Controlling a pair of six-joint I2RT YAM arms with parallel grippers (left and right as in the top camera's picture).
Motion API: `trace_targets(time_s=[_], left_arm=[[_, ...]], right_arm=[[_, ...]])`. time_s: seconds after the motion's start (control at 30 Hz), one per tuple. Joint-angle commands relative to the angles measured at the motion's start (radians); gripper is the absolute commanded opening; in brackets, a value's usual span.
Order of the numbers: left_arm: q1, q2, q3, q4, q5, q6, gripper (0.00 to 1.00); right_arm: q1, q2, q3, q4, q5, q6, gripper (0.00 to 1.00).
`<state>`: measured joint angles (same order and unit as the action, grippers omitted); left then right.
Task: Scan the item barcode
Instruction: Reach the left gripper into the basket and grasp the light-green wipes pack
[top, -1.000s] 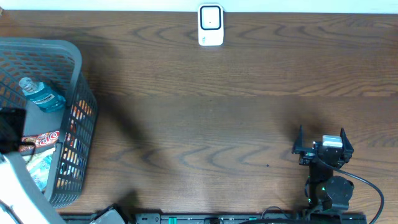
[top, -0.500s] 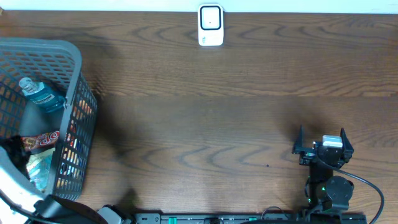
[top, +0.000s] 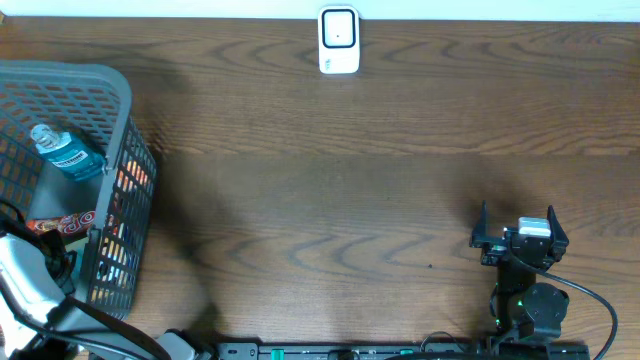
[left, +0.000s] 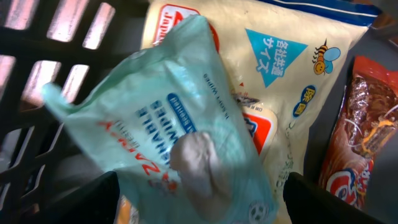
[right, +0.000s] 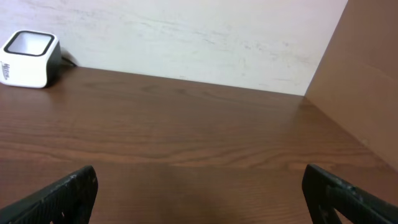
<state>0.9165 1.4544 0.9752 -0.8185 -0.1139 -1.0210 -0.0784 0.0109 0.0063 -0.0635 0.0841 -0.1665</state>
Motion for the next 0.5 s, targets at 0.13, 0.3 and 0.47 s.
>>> trace_targets(time_s=[0.13,0.3,0.47], left_arm=[[0.004,0.130,-0.005,0.006,-0.009,-0.001,0.45],[0.004,0.133,-0.001,-0.002,0.019,0.026,0.07],[0.004,0.082,0.068,-0.003,0.174,0.125,0.07]], right_arm=[[-0.006,-0.004,-0.001,-0.003,0.008,-0.007,0.99],[-0.006,-0.004,-0.001,-0.003,0.008,-0.007,0.99],[-0.006,-0.004,-0.001,-0.003,0.007,-0.007,0.99]])
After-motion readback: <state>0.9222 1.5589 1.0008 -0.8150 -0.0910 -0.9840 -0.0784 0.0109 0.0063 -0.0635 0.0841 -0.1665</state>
